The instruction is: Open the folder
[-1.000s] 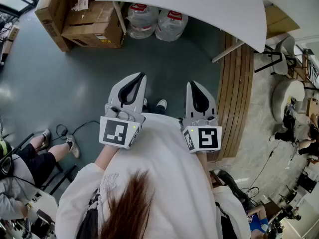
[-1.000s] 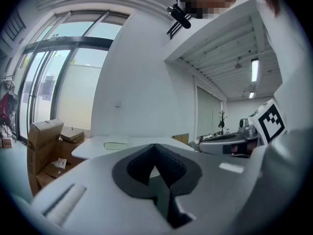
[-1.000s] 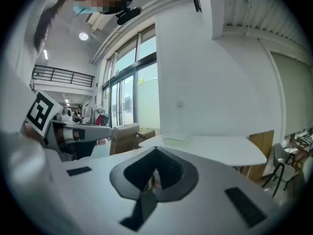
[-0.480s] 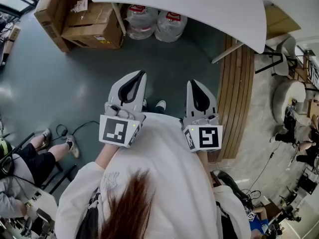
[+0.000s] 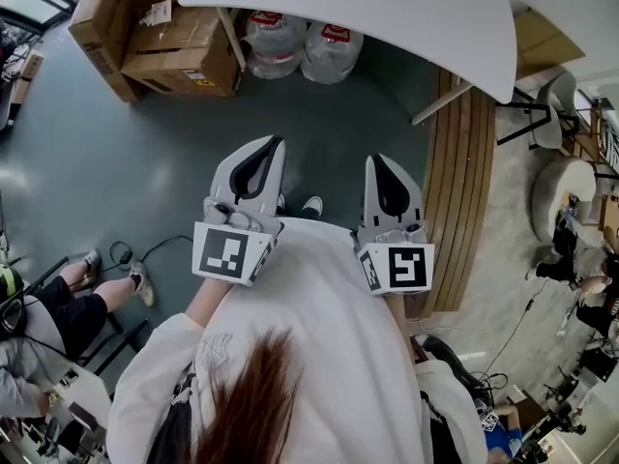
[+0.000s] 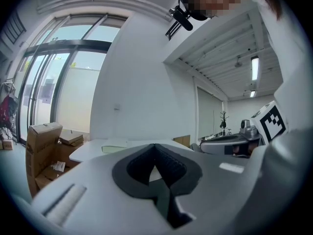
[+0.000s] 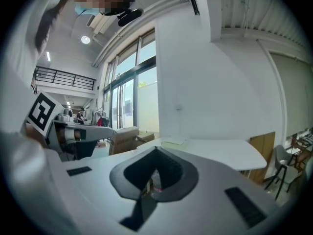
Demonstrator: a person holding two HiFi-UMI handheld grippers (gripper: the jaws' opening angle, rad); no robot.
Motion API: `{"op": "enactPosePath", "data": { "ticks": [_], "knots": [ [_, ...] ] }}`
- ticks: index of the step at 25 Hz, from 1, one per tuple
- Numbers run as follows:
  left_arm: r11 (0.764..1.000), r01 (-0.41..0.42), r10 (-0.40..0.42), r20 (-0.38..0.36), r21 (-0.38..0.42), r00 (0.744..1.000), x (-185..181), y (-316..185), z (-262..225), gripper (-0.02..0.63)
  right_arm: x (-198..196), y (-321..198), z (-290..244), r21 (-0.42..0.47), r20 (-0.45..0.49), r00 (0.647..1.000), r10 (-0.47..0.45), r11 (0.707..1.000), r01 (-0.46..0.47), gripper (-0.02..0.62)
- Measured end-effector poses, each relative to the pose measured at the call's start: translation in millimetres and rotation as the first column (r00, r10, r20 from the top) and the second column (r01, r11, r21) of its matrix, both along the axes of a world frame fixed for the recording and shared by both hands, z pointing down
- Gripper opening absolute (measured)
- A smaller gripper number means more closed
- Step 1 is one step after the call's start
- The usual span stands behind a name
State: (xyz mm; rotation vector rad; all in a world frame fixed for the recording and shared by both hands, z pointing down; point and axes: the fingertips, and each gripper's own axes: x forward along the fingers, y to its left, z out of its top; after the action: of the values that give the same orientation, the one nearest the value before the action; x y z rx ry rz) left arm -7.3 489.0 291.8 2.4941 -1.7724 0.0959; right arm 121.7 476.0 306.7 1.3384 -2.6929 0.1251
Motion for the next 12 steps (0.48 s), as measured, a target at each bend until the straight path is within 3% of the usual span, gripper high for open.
{"op": "enactPosePath", "data": {
  "ticks": [4,12],
  "knots": [
    [1.000,0.014,-0.014,0.012,0.012,1.000,1.3,2.6,-3.1,0.008,2.9,2.4,-3.4,0.005,0.044,0.999,-0.020,1.000,0.019,0.005],
    [0.996,0.086,-0.087,0.038,0.036,0.995,-19.0,1.0,-6.2,0.008,15.0,7.9,9.5,-0.020,0.044,0.999,-0.013,1.000,0.014,0.005]
  ]
}}
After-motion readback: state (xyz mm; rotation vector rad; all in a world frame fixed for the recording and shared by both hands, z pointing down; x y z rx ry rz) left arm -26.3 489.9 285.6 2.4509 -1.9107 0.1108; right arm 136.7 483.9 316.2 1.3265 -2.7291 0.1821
